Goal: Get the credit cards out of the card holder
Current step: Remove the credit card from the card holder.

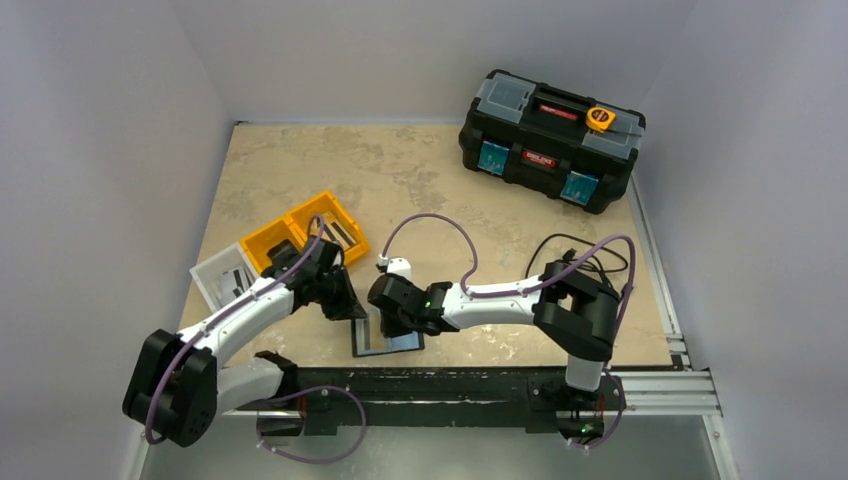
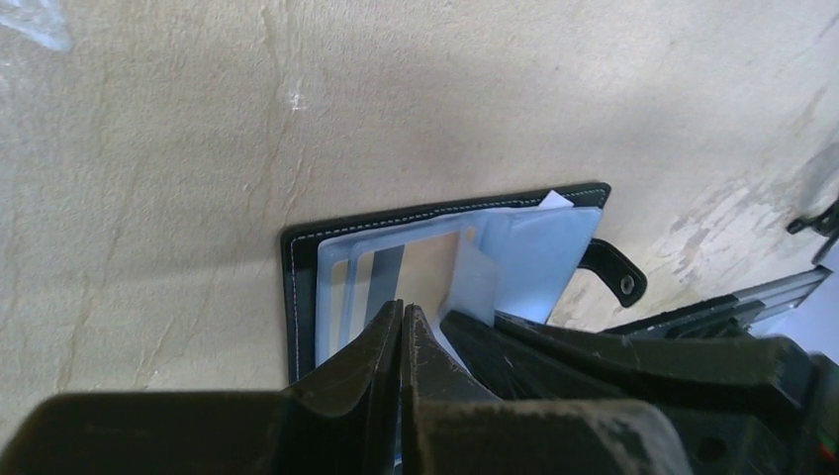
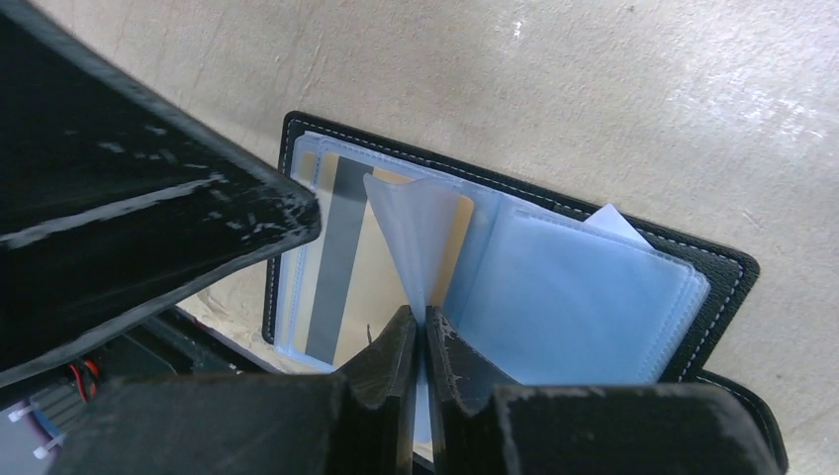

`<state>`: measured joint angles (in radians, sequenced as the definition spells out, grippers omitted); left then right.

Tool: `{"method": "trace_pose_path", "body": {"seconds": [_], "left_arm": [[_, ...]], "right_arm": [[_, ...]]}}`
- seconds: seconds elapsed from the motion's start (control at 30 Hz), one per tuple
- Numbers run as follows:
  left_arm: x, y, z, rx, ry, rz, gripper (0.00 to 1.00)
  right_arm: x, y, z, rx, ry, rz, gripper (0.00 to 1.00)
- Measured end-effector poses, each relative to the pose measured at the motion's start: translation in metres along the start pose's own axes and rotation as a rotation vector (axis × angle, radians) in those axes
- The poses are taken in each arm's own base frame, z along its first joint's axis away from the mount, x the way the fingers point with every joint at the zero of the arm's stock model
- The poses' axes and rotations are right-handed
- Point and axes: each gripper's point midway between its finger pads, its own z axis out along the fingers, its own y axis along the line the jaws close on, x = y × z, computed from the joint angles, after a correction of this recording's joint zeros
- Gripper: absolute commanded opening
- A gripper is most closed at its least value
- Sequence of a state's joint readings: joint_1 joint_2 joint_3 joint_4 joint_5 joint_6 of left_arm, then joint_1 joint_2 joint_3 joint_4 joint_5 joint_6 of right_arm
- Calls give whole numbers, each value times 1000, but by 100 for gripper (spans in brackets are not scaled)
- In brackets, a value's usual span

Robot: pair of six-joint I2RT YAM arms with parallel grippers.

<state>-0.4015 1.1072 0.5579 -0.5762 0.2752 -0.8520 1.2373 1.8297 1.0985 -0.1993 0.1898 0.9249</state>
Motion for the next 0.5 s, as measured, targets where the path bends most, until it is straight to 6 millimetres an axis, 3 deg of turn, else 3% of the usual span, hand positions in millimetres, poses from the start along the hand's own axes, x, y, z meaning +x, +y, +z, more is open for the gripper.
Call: {"method": "trace_pose_path", "body": {"seconds": [0.17,0.5], "left_arm": [[3,2,15,-44,16,2,0],[14,-7,29,-62,32,56,0]], "right_arm": [[-3,-1,-7,-14,-13,9,15],[-11,-2,-22,-39,-42,29,46]]}}
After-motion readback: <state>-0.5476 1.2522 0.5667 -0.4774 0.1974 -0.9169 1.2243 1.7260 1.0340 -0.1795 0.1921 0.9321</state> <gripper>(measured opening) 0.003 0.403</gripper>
